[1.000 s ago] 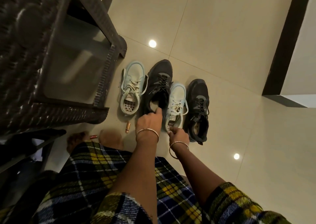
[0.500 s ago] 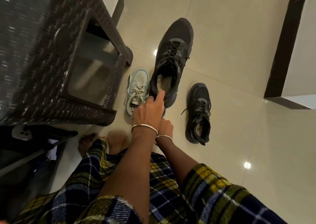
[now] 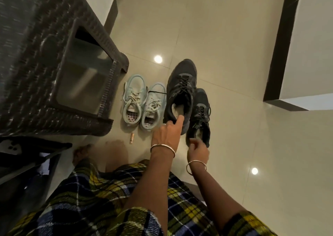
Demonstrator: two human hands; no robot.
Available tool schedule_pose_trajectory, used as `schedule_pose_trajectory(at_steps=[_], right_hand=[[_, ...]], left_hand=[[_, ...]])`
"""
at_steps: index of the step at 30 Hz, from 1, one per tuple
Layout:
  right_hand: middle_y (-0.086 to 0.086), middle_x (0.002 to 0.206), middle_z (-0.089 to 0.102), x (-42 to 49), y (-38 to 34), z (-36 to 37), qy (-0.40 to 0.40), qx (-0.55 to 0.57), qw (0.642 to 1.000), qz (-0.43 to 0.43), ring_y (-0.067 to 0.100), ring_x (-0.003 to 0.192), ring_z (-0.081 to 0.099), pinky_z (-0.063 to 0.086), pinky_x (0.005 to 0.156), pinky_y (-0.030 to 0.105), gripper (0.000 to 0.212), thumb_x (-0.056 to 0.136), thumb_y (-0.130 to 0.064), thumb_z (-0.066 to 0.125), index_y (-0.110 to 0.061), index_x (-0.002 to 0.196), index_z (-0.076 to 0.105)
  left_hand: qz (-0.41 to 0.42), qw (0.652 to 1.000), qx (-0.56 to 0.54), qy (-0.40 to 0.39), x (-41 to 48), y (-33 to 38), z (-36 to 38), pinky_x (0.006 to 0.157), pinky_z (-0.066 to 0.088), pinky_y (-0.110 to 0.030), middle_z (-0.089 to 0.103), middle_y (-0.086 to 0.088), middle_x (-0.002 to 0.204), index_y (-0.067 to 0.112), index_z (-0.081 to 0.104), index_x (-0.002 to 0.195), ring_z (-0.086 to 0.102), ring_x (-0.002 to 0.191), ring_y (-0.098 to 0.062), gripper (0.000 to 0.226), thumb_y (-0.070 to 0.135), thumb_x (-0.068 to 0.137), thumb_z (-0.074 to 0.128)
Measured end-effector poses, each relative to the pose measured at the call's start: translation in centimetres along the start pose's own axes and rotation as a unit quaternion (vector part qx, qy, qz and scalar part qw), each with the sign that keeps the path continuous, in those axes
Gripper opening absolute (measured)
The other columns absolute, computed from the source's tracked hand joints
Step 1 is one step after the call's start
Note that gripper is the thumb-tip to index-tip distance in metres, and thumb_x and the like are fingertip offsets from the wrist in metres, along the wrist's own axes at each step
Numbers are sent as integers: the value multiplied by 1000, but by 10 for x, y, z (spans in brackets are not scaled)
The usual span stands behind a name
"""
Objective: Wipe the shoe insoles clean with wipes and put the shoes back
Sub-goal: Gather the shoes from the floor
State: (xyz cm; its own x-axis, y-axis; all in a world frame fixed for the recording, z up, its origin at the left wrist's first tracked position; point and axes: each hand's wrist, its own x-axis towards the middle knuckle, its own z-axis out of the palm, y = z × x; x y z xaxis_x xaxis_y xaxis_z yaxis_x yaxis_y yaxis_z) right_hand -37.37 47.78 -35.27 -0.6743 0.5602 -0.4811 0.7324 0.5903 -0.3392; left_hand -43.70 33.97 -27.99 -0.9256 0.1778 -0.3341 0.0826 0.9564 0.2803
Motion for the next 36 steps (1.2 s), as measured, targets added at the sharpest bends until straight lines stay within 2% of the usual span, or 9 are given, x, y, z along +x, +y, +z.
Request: schedule_pose_trajectory(at_steps=[2,4,6,9,13,18,20,30,36], right_hand=[[11,106,72,10,15,-20,44,-23,999,0,33,98,65,48,80,34,27,91,-5,53,-14,110,70],[12,104,72,21,27,-31,32,-44,998,15,36,96,65,50,79,38,33,90,-6,51,-17,120,63],[14,104,72,32,35,-33,-28,-75,996,44,38,96,65,51,80,40,46,88,-9,54,-22,133,52],[12,129,64,41,37,-28,-160,-144,975,59,35,115,61,49,94,37,72,87,-18,65,-27,151,35],[13,140,54,51,39,-13,-253,-134,947,144,35,115,59,50,94,35,85,85,-21,72,-27,155,23],[13,115,68,57,38,-6,-149,-191,965,100,34,105,63,50,81,35,38,87,-26,71,-17,122,60],[12,108,70,56,30,-11,-98,-194,972,85,34,102,64,52,81,36,29,85,-27,71,-17,113,68],[9,90,73,16,-14,-56,-41,-153,984,-76,35,90,65,40,66,33,25,91,-37,64,-16,103,69],[9,91,73,-14,-48,-100,-29,-156,977,-142,34,88,65,45,67,36,26,92,-39,63,-15,100,68]], left_hand=[[-1,999,-1,-42,-1,6,12,52,33,-34,65,-7,86,22,42,134,67,75,-28,36,24,99,50],[5,997,-19,-78,-1,8,21,58,35,-35,65,-9,96,21,33,138,66,87,-31,36,20,103,40],[12,994,-25,-109,1,8,25,61,36,-36,66,-12,101,19,30,140,65,91,-33,38,15,102,38],[32,989,-25,-140,4,10,26,64,37,-37,67,-14,106,15,29,141,65,96,-34,43,4,100,35],[49,983,-35,-171,11,17,31,67,40,-37,65,-17,108,11,28,140,63,98,-35,45,1,97,36],[52,979,-55,-189,18,22,36,67,41,-39,64,-17,109,13,31,138,63,98,-37,42,3,98,38],[46,983,-53,-172,18,22,34,64,40,-38,66,-15,107,14,35,133,65,96,-36,35,11,99,44],[17,990,-13,-139,12,21,-20,67,44,-39,66,-14,109,14,40,125,65,101,-36,28,6,99,41],[11,993,-10,-117,1,5,-77,72,47,-44,63,-18,106,15,42,123,62,101,-40,26,12,98,46]])
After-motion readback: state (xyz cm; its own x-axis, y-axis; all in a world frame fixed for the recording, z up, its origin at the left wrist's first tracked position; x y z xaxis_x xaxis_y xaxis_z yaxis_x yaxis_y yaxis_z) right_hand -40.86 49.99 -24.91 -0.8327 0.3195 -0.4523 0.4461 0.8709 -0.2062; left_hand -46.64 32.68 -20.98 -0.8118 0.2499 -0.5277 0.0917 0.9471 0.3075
